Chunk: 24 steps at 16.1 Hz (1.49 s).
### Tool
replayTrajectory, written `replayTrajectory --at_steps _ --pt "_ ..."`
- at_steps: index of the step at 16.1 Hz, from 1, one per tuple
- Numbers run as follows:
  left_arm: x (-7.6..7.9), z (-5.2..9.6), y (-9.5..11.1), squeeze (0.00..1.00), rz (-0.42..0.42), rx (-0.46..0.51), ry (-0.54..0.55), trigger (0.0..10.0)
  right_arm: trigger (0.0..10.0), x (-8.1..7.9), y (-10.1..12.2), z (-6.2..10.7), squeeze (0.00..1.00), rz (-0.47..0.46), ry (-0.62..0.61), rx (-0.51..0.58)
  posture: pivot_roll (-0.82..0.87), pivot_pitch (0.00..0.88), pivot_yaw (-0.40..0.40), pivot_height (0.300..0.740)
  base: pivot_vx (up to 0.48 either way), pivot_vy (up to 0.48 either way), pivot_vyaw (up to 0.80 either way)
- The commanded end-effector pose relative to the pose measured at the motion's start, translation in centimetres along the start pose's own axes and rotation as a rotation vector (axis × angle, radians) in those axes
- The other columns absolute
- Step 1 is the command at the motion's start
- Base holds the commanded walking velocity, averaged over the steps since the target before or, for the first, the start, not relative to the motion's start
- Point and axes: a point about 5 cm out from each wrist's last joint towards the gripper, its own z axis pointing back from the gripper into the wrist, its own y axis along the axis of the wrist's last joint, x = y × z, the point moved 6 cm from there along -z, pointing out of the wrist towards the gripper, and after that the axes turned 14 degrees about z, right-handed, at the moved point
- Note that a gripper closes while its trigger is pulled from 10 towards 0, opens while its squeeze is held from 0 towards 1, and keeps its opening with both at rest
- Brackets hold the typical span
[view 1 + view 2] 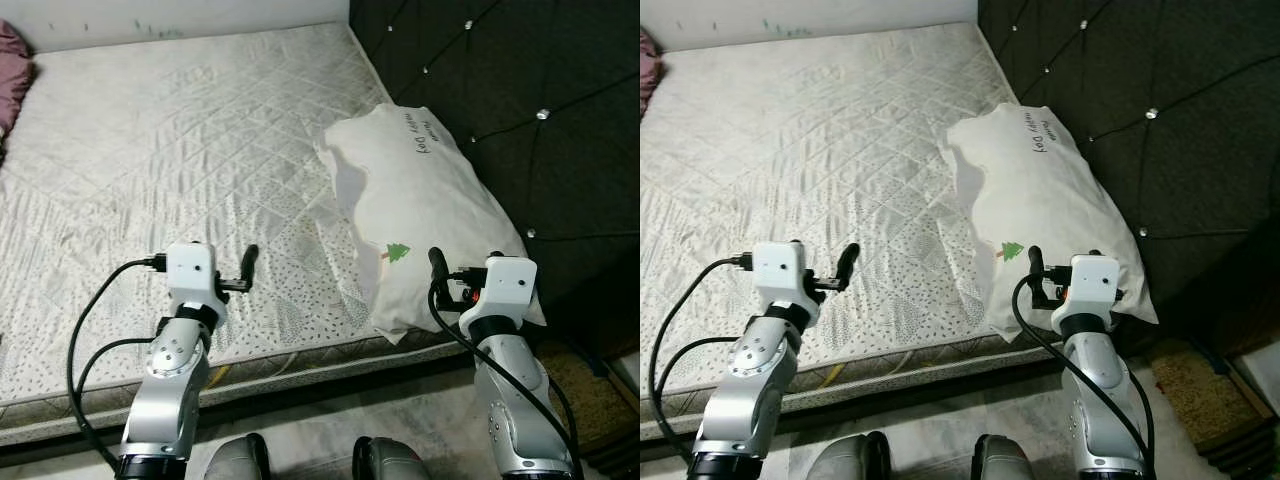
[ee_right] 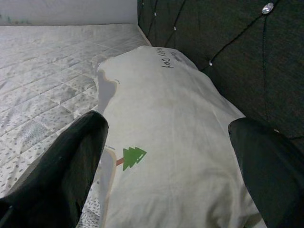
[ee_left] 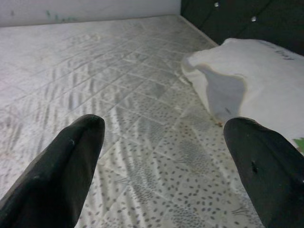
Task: Clean up the room
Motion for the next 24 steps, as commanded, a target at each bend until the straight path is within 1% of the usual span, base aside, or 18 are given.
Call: replayTrajectory --at_steps 1,2,4,8,13,14,15,16,18,21,22,24 --pt "-0.5 0.2 -0.1 0.0 -0.004 -0.006 0.013 10.0 10.0 -0.1 -0.3 0.1 0.0 0.008 0.007 -0.006 -0.06 0.14 0.033 0.74 0.0 0.3 0.0" --pt "-1.2 0.4 -0.1 0.0 -0.006 -0.008 0.03 10.0 10.0 -0.2 -0.5 0.2 0.0 0.008 0.011 -0.011 -0.06 0.141 0.033 0.74 0.0 0.398 0.0" --pt "-1.7 0.6 -0.5 0.0 -0.01 -0.02 0.042 10.0 10.0 -0.3 -1.0 0.6 0.0 0.01 0.021 -0.024 -0.06 0.134 0.028 0.74 0.0 0.467 0.0" --pt "-1.2 0.4 -0.4 0.0 -0.006 -0.012 0.04 10.0 10.0 -0.4 -1.2 0.7 0.0 0.014 0.032 -0.027 -0.06 0.127 0.02 0.74 0.0 0.48 0.0" --pt "-1.2 0.5 -0.6 0.0 -0.006 -0.013 0.044 10.0 10.0 -0.6 -1.2 0.7 0.0 0.0 0.045 -0.02 -0.05 0.118 0.009 0.74 0.0 0.48 0.0" --pt "-1.2 0.5 -0.6 0.0 -0.006 -0.012 0.046 10.0 10.0 -0.8 -1.0 0.7 0.0 0.026 0.063 -0.009 -0.05 0.116 0.005 0.74 0.0 0.334 0.0" --pt "-1.2 0.6 -0.7 0.0 -0.005 -0.009 0.049 10.0 10.0 -1.0 -0.6 0.6 0.0 0.053 0.074 0.01 -0.05 0.114 0.002 0.74 0.0 0.0 0.79" --pt "-1.1 0.6 -0.7 0.0 -0.009 -0.007 0.05 10.0 10.0 -1.1 -0.4 0.5 0.0 0.058 0.08 0.018 -0.05 0.113 0.0 0.74 0.0 0.0 0.79" --pt "-1.0 0.6 -0.7 0.0 -0.005 -0.006 0.05 10.0 10.0 -0.9 -0.5 0.4 0.0 0.048 0.077 0.015 -0.05 0.112 -0.004 0.74 0.0 0.0 0.79" --pt "-1.0 0.4 -0.5 0.0 -0.006 0.001 0.051 10.0 10.0 -0.6 -0.7 0.2 0.0 0.056 0.069 0.01 -0.05 0.121 -0.01 0.74 0.0 0.0 0.71" --pt "-1.3 0.4 -0.4 0.0 -0.006 0.004 0.055 10.0 10.0 -0.4 -0.8 0.2 0.0 0.041 0.056 0.005 -0.05 0.12 -0.009 0.74 0.0 0.0 0.0" --pt "-1.3 0.5 -0.5 0.0 -0.006 0.002 0.053 10.0 10.0 -0.4 -1.0 0.3 0.0 0.044 0.058 -0.002 -0.05 0.123 -0.009 0.74 0.0 0.392 0.0"
